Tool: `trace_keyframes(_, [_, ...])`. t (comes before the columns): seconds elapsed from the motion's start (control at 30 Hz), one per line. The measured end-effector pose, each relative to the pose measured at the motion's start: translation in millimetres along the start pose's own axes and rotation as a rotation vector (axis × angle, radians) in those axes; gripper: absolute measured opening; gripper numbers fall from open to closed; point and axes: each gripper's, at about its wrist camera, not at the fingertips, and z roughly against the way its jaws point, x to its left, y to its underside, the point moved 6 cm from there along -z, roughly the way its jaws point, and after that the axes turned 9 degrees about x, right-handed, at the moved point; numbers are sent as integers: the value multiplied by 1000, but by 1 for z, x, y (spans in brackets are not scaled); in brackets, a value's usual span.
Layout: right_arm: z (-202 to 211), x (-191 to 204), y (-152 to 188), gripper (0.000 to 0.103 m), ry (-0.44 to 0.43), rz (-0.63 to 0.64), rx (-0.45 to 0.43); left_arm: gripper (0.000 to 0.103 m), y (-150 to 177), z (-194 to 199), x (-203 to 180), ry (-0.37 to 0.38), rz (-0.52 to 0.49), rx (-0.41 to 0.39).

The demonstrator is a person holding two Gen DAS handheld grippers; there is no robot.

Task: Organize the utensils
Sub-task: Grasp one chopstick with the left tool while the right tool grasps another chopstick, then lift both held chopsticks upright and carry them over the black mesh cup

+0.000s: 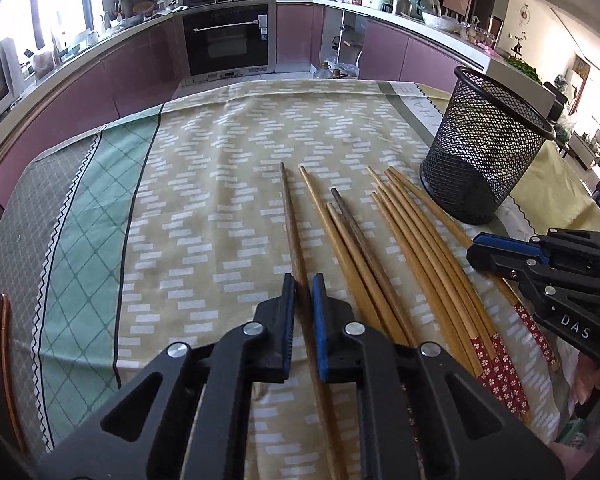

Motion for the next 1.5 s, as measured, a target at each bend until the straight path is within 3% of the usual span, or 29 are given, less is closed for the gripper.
trace_keyframes(0.23, [24,1,1,6,-40,23,-56,9,4,21,5,43,26,-38])
trace_keyframes(0.63, [114,-3,-26,6,-96,62,-310,8,-14,121,-16,260,-58,-216])
trace_keyframes(0.87, [157,-16,-57,6,-122,62,-417,8,-47,173,-30,347,-72,-341])
trace_keyframes(1.1, [189,-35,-96,6,-88,56,-520,8,-100,199,-55,410,-70,-435])
trace_keyframes(1.3, [179,-57,-118,6,-31,31,-520,8,-136,197,-74,408,-55,-464])
trace_keyframes(1.5, [136,-64,-119,6,-31,31,-388,8,-148,143,-93,364,-100,-338])
